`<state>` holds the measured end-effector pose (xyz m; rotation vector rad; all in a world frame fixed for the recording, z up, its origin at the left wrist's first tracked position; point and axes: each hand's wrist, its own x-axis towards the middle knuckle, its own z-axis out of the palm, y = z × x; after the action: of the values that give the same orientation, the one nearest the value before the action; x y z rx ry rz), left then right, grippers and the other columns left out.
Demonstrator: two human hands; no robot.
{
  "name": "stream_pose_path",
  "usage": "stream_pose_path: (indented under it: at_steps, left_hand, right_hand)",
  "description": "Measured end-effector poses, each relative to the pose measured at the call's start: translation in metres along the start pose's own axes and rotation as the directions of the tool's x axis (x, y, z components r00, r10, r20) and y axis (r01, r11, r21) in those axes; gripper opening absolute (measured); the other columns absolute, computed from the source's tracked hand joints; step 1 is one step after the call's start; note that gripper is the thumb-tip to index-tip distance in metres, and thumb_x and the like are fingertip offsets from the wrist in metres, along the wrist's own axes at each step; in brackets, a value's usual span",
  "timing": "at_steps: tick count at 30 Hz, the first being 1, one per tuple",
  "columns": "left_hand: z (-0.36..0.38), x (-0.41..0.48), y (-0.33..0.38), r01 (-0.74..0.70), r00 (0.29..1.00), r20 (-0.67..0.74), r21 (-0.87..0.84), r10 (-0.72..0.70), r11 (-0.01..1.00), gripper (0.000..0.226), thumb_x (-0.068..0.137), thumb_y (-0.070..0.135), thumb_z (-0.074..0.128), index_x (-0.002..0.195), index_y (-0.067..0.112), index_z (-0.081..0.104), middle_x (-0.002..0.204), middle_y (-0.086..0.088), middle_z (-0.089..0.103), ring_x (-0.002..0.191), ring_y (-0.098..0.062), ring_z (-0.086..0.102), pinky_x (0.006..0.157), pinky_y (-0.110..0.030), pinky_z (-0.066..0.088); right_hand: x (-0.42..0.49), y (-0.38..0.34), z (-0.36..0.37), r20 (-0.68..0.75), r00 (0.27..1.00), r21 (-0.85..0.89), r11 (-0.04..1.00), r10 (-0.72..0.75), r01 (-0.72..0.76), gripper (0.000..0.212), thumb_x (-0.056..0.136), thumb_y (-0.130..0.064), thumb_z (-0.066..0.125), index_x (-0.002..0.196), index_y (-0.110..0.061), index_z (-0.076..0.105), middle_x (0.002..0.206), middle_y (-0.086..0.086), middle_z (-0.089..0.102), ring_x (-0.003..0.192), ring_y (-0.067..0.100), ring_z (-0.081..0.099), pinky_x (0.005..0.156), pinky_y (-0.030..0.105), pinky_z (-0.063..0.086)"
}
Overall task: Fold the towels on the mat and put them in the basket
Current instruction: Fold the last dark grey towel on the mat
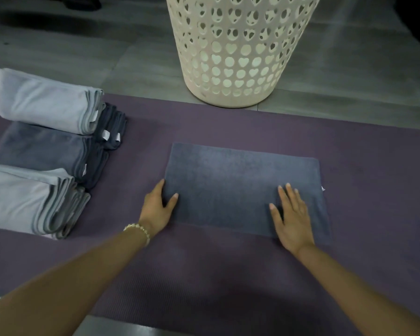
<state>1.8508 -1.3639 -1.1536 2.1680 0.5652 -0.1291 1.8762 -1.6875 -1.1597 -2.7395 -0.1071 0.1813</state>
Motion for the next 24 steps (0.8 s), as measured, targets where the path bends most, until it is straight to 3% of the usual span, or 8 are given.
stream_pose_path:
  at_steps: [3, 6, 10, 14, 16, 18, 21, 24]
  left_hand:
    - [-0.008, 0.022, 0.016, 0.271, 0.962, 0.045, -0.264, -0.269, 0.926, 0.063, 0.089, 0.034, 0.063, 0.139, 0.003, 0.041, 0.133, -0.008, 0.053, 0.121, -0.025, 0.052, 0.102, -0.029, 0.039]
    - [-0.022, 0.036, 0.027, 0.311, 0.944, 0.217, -0.336, -0.248, 0.889, 0.053, 0.085, 0.03, 0.069, 0.13, 0.008, 0.053, 0.121, -0.006, 0.064, 0.108, -0.022, 0.062, 0.1, -0.036, 0.046]
    - [-0.024, 0.027, 0.064, 0.161, 0.896, 0.443, -0.403, 0.038, 0.901, 0.054, 0.088, 0.013, 0.065, 0.136, 0.025, 0.044, 0.112, -0.002, 0.068, 0.102, -0.014, 0.065, 0.096, -0.029, 0.049]
    - [-0.013, 0.01, 0.103, 0.048, 0.723, 0.677, -0.244, 0.135, 0.969, 0.067, 0.092, 0.008, 0.059, 0.141, 0.042, 0.027, 0.066, 0.013, 0.05, 0.061, -0.002, 0.057, 0.073, -0.02, 0.051]
    - [-0.009, 0.003, 0.117, 0.181, 0.679, 0.731, -0.261, 0.071, 0.948, 0.066, 0.094, 0.01, 0.054, 0.142, 0.045, 0.024, 0.109, -0.022, 0.056, 0.067, -0.007, 0.063, 0.078, -0.029, 0.054]
    - [-0.004, 0.004, 0.121, 0.226, 0.741, 0.671, -0.304, 0.04, 0.926, 0.053, 0.097, 0.009, 0.048, 0.14, 0.037, 0.036, 0.107, -0.012, 0.059, 0.076, -0.015, 0.067, 0.074, -0.03, 0.058]
    - [0.012, 0.012, 0.122, 0.066, 0.93, 0.358, -0.384, 0.083, 0.921, 0.032, 0.098, 0.009, 0.044, 0.126, 0.021, 0.052, 0.083, -0.007, 0.054, 0.059, -0.012, 0.061, 0.059, -0.025, 0.056]
    - [0.031, 0.028, 0.122, -0.24, 0.95, 0.137, -0.251, 0.28, 0.938, 0.04, 0.1, 0.019, 0.042, 0.14, 0.019, 0.039, 0.102, 0.007, 0.052, 0.095, -0.009, 0.054, 0.09, -0.026, 0.046]
  right_hand:
    - [0.018, -0.052, 0.002, 0.036, 0.978, 0.076, 0.977, -0.205, 0.201, 0.074, 0.09, -0.064, 0.018, 0.148, -0.021, 0.029, 0.158, -0.004, 0.017, 0.147, 0.012, 0.007, 0.115, 0.023, 0.001]
    - [0.03, -0.097, 0.001, 0.1, 0.956, 0.288, 0.928, -0.276, 0.238, 0.056, 0.097, -0.05, 0.037, 0.146, -0.021, 0.035, 0.154, -0.003, 0.029, 0.144, 0.011, 0.02, 0.113, 0.02, 0.01]
    - [0.045, -0.143, -0.008, 0.399, 0.897, 0.764, 0.609, -0.19, -0.211, 0.053, 0.099, -0.035, 0.043, 0.149, -0.026, 0.025, 0.151, -0.003, 0.034, 0.137, 0.012, 0.035, 0.11, 0.026, 0.03]
    - [0.061, -0.151, -0.002, 0.532, 0.842, 0.81, 0.345, -0.092, -0.474, 0.052, 0.096, -0.049, 0.043, 0.141, -0.023, 0.035, 0.144, -0.001, 0.044, 0.13, 0.017, 0.045, 0.108, 0.038, 0.04]
    - [0.062, -0.141, 0.0, 0.487, 0.872, 0.843, 0.286, -0.045, -0.455, 0.034, 0.1, -0.036, 0.044, 0.129, -0.021, 0.048, 0.13, 0.001, 0.057, 0.12, 0.018, 0.055, 0.1, 0.032, 0.046]
    - [0.059, -0.128, -0.002, 0.423, 0.906, 0.878, 0.26, -0.026, -0.402, 0.025, 0.102, -0.022, 0.041, 0.123, -0.021, 0.054, 0.12, 0.002, 0.064, 0.112, 0.017, 0.061, 0.09, 0.026, 0.051]
    - [0.057, -0.104, -0.017, 0.321, 0.947, 0.887, 0.353, -0.004, -0.299, 0.029, 0.102, -0.014, 0.039, 0.125, -0.025, 0.051, 0.118, -0.005, 0.064, 0.109, 0.009, 0.061, 0.086, 0.019, 0.051]
    - [0.058, -0.074, -0.045, 0.236, 0.971, 0.862, 0.453, 0.035, -0.225, 0.036, 0.101, -0.016, 0.042, 0.136, -0.026, 0.045, 0.121, -0.016, 0.058, 0.109, -0.001, 0.055, 0.085, 0.008, 0.046]
